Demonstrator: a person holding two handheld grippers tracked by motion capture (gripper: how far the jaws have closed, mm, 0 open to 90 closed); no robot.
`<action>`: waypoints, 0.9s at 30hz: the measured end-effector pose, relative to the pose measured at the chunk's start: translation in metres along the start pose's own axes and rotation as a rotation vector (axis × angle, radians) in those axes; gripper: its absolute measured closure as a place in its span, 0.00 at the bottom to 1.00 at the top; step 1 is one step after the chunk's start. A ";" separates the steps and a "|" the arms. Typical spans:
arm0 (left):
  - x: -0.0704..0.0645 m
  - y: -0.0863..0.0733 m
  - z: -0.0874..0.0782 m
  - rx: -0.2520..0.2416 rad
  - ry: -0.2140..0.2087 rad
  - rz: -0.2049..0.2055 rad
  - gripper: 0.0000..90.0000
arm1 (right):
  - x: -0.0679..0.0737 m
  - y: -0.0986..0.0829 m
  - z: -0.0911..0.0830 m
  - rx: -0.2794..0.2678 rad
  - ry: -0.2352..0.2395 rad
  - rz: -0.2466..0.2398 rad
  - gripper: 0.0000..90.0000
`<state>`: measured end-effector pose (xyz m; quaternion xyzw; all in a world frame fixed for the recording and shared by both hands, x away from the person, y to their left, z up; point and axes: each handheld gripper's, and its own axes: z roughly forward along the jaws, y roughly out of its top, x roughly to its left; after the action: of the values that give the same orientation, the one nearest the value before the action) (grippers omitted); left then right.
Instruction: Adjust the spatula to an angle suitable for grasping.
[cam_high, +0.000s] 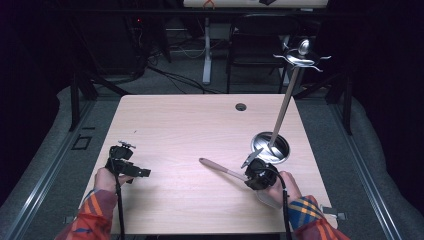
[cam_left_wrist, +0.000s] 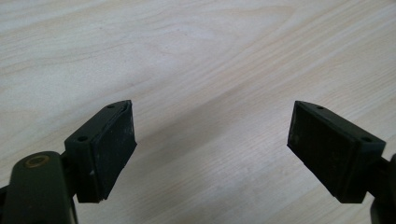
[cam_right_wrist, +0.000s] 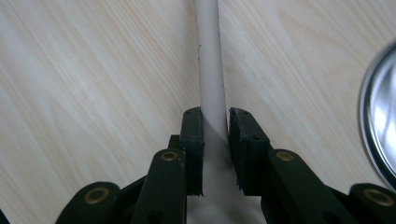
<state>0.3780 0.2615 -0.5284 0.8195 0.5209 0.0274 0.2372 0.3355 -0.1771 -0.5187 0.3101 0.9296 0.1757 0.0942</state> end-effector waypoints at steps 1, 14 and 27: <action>-0.002 0.000 0.000 0.000 -0.004 0.008 0.16 | -0.003 -0.004 -0.002 0.013 -0.013 0.002 0.84; -0.019 -0.007 -0.003 0.015 0.000 0.043 0.05 | -0.033 -0.044 0.000 0.113 -0.035 0.060 0.84; -0.031 -0.026 -0.013 0.026 -0.005 0.042 0.00 | -0.042 -0.056 0.006 0.199 -0.089 0.129 0.83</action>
<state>0.3382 0.2478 -0.5216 0.8335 0.5032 0.0233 0.2271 0.3398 -0.2427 -0.5428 0.3845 0.9154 0.0741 0.0928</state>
